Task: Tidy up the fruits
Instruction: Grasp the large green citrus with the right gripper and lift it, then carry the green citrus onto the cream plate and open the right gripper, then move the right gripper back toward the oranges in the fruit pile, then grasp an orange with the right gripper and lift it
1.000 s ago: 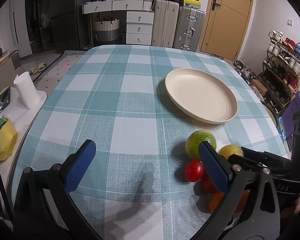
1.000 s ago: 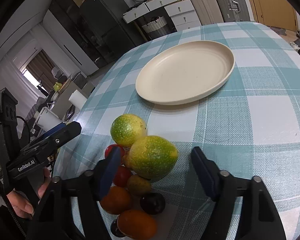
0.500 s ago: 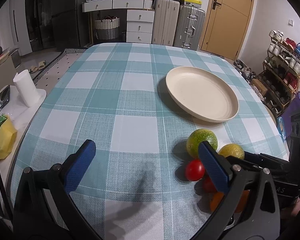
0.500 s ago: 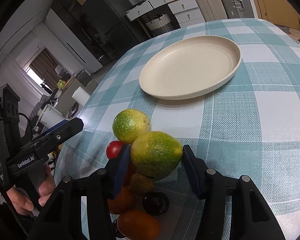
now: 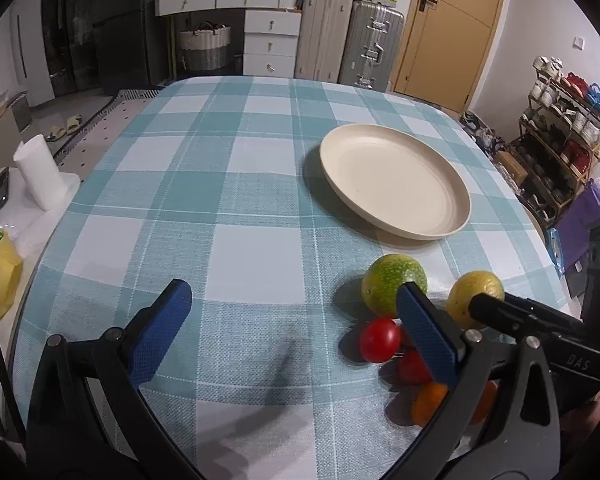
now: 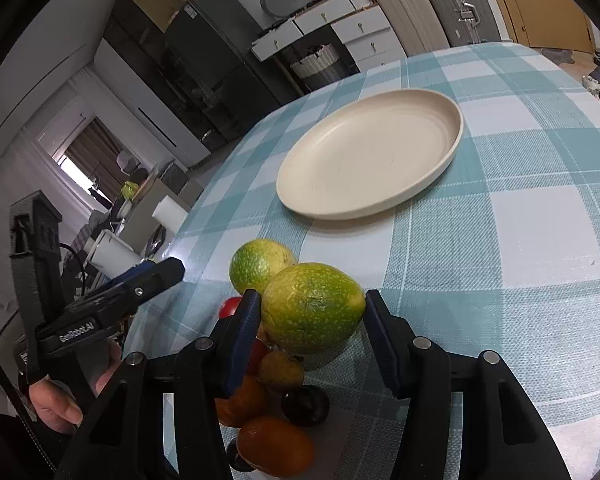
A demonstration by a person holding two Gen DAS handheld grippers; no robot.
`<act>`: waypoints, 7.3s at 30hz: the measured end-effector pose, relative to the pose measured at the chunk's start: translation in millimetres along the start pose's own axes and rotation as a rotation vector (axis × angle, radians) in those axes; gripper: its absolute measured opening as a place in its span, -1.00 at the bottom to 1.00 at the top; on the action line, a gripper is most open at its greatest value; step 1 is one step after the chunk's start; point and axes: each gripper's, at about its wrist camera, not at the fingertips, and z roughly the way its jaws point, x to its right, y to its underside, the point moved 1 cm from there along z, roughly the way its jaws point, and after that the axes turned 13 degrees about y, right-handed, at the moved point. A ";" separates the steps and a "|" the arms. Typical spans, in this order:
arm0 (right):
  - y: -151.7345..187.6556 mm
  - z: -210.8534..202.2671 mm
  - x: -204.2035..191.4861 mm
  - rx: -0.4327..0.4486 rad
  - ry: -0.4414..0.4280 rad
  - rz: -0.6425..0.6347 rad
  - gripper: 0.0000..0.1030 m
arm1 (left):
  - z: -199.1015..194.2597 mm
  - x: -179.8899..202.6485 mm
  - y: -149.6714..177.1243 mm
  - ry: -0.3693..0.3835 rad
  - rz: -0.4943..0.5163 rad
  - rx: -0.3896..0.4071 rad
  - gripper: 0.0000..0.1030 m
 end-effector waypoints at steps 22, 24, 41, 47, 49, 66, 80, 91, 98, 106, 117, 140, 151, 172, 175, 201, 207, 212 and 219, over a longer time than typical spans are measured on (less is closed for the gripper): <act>-1.7 -20.3 24.7 0.034 0.001 0.032 0.04 | 70.9 29.8 -14.0 0.184 -0.006 -0.177 0.98; -1.8 -21.9 26.3 0.040 -0.002 0.033 0.04 | 74.8 33.4 -12.2 0.193 -0.005 -0.185 0.98; -4.6 -21.1 26.3 0.044 -0.007 0.027 0.04 | 89.4 32.0 -7.9 0.291 -0.051 -0.230 0.11; -6.7 -20.7 26.7 0.043 -0.010 0.024 0.04 | 89.7 28.5 -5.4 0.325 -0.066 -0.211 -0.04; -8.9 -19.8 25.7 0.043 -0.010 0.017 0.04 | 89.3 25.5 -6.1 0.330 -0.073 -0.204 -0.04; -59.9 -7.2 18.0 0.077 -0.013 -0.032 0.04 | 69.8 23.3 -66.4 0.353 -0.042 -0.133 -0.04; -128.1 24.2 26.6 0.104 0.042 -0.101 0.04 | 122.2 32.3 -139.8 0.368 -0.022 -0.131 -0.04; -154.3 76.7 45.3 0.074 0.107 -0.116 0.04 | 190.2 31.9 -171.1 0.403 -0.082 -0.177 -0.04; -159.1 94.1 43.1 0.063 0.161 -0.160 0.04 | 227.5 30.7 -176.1 0.433 -0.116 -0.248 -0.04; -167.5 109.8 31.7 0.044 0.240 -0.257 0.05 | 246.2 29.5 -184.0 0.441 -0.131 -0.253 -0.04; -166.4 61.2 37.2 0.190 0.230 -0.211 0.42 | 196.9 35.4 -192.2 0.417 -0.079 -0.160 -0.03; -95.8 -46.6 2.4 0.326 0.228 -0.169 0.71 | 24.4 29.8 -116.3 0.252 0.009 0.101 0.59; -60.7 -67.9 -14.0 0.311 0.182 -0.151 0.88 | -27.0 38.0 -60.1 0.199 0.015 0.165 0.98; 16.6 -75.2 -23.1 0.240 0.132 -0.145 1.00 | -34.5 22.1 23.1 0.139 -0.037 0.085 0.98; 29.7 -72.6 -27.7 0.219 0.123 -0.149 1.00 | -29.8 21.8 29.1 0.146 -0.038 0.067 0.98; 74.4 -51.8 -13.3 0.082 0.045 -0.021 0.80 | -20.3 15.1 69.6 0.127 -0.030 -0.019 0.98; 76.5 -49.6 -18.0 0.079 0.039 -0.041 0.44 | -19.0 17.0 71.0 0.133 -0.022 -0.032 0.98; 78.0 -43.8 -22.5 0.060 0.045 -0.065 0.29 | -20.2 14.0 69.8 0.128 -0.024 -0.028 0.98; 83.1 -32.4 -20.8 0.004 0.019 -0.056 -0.10 | -19.8 8.2 68.5 0.133 -0.043 -0.032 0.98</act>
